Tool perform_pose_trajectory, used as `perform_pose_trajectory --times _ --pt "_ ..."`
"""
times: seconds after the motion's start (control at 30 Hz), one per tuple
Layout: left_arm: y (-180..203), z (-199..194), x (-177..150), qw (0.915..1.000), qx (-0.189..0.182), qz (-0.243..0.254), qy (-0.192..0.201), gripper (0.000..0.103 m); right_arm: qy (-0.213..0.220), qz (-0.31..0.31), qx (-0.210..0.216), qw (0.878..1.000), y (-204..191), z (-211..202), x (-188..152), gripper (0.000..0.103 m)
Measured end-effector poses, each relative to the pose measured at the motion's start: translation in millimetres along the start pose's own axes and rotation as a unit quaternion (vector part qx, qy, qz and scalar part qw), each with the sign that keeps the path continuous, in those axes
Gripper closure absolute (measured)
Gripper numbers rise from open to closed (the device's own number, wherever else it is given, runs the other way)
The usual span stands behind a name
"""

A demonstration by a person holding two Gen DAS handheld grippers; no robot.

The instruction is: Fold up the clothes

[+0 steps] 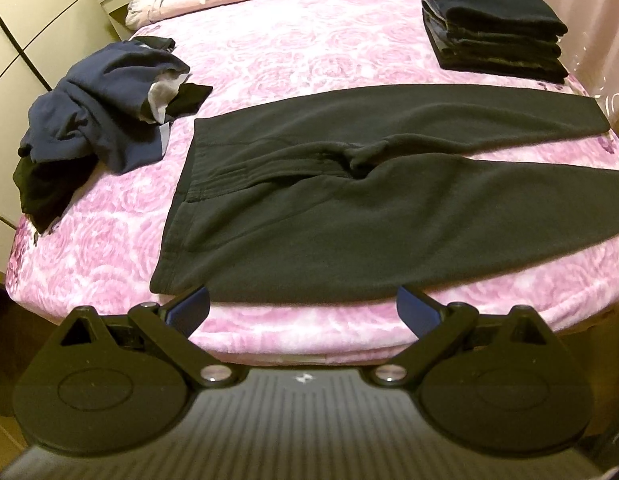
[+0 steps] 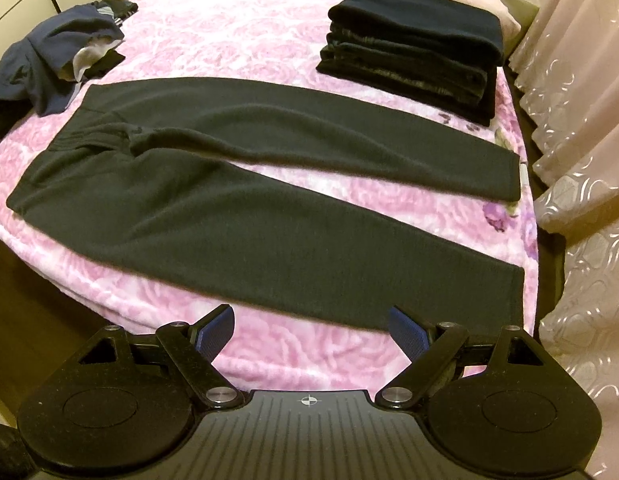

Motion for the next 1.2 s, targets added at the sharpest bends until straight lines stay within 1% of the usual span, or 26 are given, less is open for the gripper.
perform_pose_trajectory --times 0.2,0.43,0.5,0.6,0.67,0.77,0.9,0.93,0.97,1.0,1.03,1.07,1.13,1.2 --pt "4 2 2 1.0 0.002 0.008 -0.004 0.005 -0.003 -0.002 0.002 1.0 8 1 -3 0.016" --pt "11 8 10 0.9996 0.007 0.027 0.001 0.005 0.003 -0.001 0.001 1.0 40 1 -13 0.016" --pt "11 11 14 0.9994 0.007 0.034 0.003 0.005 0.009 -0.006 -0.002 1.0 50 2 -11 0.016" --pt "-3 20 31 0.9982 0.006 0.059 0.014 0.006 0.015 -0.017 -0.009 1.0 58 6 1 0.016" --pt "-18 44 50 0.9967 -0.004 0.079 0.016 0.006 0.017 -0.03 -0.013 0.999 60 15 15 0.016" --pt "-40 86 80 0.9936 -0.021 0.11 0.015 0.006 0.017 -0.056 -0.017 0.998 53 39 41 0.016" --pt "-70 142 120 0.9875 -0.044 0.151 0.013 0.01 0.017 -0.09 -0.022 0.996 43 72 77 0.016" --pt "-77 156 130 0.9857 -0.049 0.161 0.013 0.013 0.017 -0.099 -0.023 0.995 40 80 86 0.016" --pt "-85 170 140 0.9837 -0.055 0.171 0.012 0.021 0.017 -0.107 -0.025 0.994 38 88 95 0.016" --pt "-89 187 149 0.9805 -0.063 0.186 0.011 0.024 0.017 -0.116 -0.026 0.993 35 96 104 0.016" --pt "-93 212 157 0.9755 -0.074 0.207 0.009 0.029 0.017 -0.124 -0.027 0.992 33 104 113 0.016" --pt "-95 236 165 0.9696 -0.085 0.229 0.007 0.035 0.014 -0.128 -0.029 0.991 32 112 119 0.016" --pt "-97 278 177 0.9572 -0.108 0.268 0.002 0.04 0.003 -0.128 -0.032 0.991 33 127 124 0.016" --pt "-97 313 184 0.9451 -0.129 0.3 -0.007 0.048 -0.009 -0.128 -0.035 0.991 33 141 130 0.016"
Point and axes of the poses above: each gripper's, at about its wrist camera, not at the fingertips, and z roughly the way its jaws point, y to its right, x to its top, the point moved 10 cm from there along z, roughly the way its jaws point, and after that the axes turned 7 degrees about y, right-handed, at the moved point
